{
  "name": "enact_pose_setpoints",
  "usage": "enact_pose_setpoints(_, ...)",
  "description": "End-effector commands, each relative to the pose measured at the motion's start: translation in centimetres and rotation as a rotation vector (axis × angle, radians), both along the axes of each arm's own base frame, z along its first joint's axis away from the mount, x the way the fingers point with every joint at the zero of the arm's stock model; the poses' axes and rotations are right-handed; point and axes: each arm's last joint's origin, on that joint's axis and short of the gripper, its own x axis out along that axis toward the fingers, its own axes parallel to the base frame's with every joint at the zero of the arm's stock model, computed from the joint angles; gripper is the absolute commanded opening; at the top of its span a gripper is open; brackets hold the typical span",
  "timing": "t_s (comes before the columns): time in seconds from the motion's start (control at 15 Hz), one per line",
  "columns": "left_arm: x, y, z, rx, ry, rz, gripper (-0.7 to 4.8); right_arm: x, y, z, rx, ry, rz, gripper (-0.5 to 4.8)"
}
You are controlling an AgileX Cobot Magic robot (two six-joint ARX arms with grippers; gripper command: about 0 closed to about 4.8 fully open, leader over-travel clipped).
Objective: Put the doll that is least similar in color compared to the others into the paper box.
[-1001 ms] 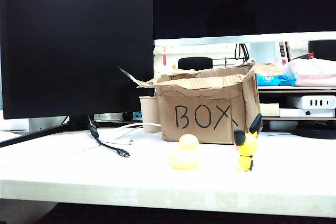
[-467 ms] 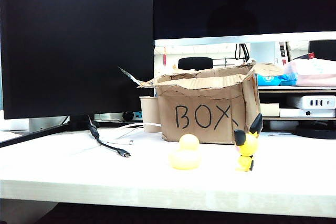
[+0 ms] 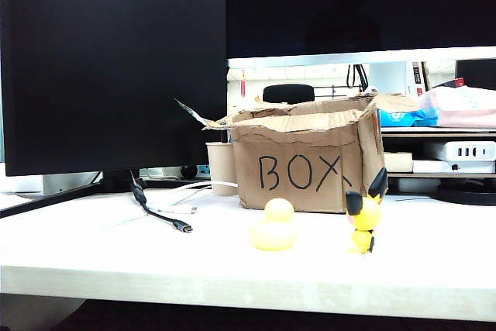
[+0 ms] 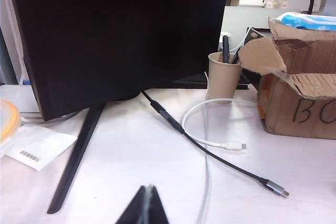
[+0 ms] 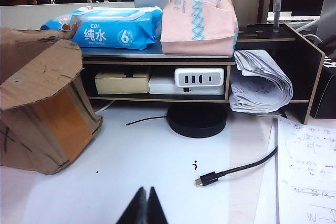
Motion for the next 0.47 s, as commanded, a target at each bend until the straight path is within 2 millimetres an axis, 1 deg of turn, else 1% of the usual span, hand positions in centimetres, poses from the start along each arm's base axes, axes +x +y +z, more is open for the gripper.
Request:
enact_pose_setpoints(0.07, -0.01, -0.01, 0.12, -0.001, -0.010, -0.003, -0.05, 0.02, 0.14, 0.07, -0.003, -0.015, 0.016, -0.01)
enact_pose_setpoints(0.47, -0.01, -0.01, 0.12, -0.001, -0.010, -0.003, -0.05, 0.02, 0.19, 0.07, -0.003, -0.015, 0.021, -0.01)
